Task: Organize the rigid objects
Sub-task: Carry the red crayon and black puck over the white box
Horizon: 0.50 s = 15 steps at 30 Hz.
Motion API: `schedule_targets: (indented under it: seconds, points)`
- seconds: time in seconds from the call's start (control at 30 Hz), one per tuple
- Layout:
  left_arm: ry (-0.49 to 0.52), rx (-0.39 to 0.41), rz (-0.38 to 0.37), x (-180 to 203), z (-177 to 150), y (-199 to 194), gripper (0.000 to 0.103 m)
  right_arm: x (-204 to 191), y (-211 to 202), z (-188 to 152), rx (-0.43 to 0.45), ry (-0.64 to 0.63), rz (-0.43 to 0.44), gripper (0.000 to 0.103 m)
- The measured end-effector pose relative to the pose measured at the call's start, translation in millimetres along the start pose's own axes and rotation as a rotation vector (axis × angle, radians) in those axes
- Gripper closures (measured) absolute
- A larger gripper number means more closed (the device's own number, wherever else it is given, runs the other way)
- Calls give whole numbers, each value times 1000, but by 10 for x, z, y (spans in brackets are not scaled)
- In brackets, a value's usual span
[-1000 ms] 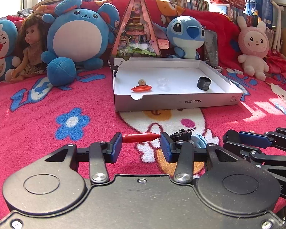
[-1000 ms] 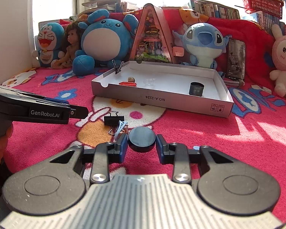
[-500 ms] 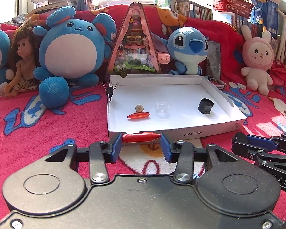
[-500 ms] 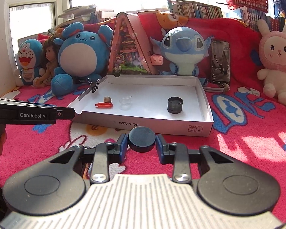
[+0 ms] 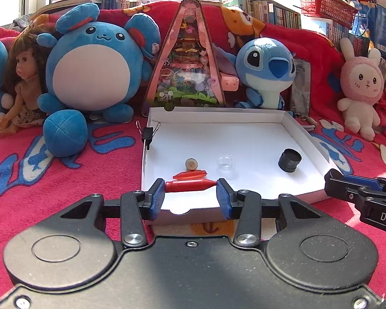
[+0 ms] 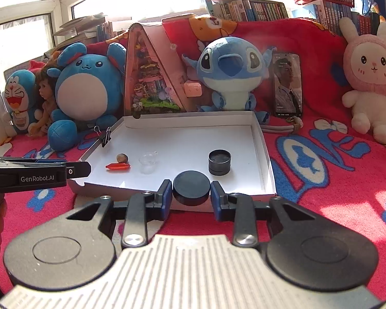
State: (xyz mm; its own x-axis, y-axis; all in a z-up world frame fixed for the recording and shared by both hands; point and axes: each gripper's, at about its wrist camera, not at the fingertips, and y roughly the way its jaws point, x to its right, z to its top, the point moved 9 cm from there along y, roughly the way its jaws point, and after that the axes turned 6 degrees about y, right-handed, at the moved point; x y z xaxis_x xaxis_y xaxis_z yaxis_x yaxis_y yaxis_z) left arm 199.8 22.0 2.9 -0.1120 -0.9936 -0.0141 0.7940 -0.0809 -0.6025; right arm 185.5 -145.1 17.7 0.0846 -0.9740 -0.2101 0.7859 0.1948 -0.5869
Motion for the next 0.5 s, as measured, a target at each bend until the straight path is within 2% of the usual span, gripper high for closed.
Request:
schedule_targets:
  seconds: [0.27,0.5]
  points:
    - [-8,-80,-21,10,52,328,61,221,438,346,-96,50,-34,65]
    - [-8,-117,-18,8,1,524,61,323,816,459,-177,80,-58,65]
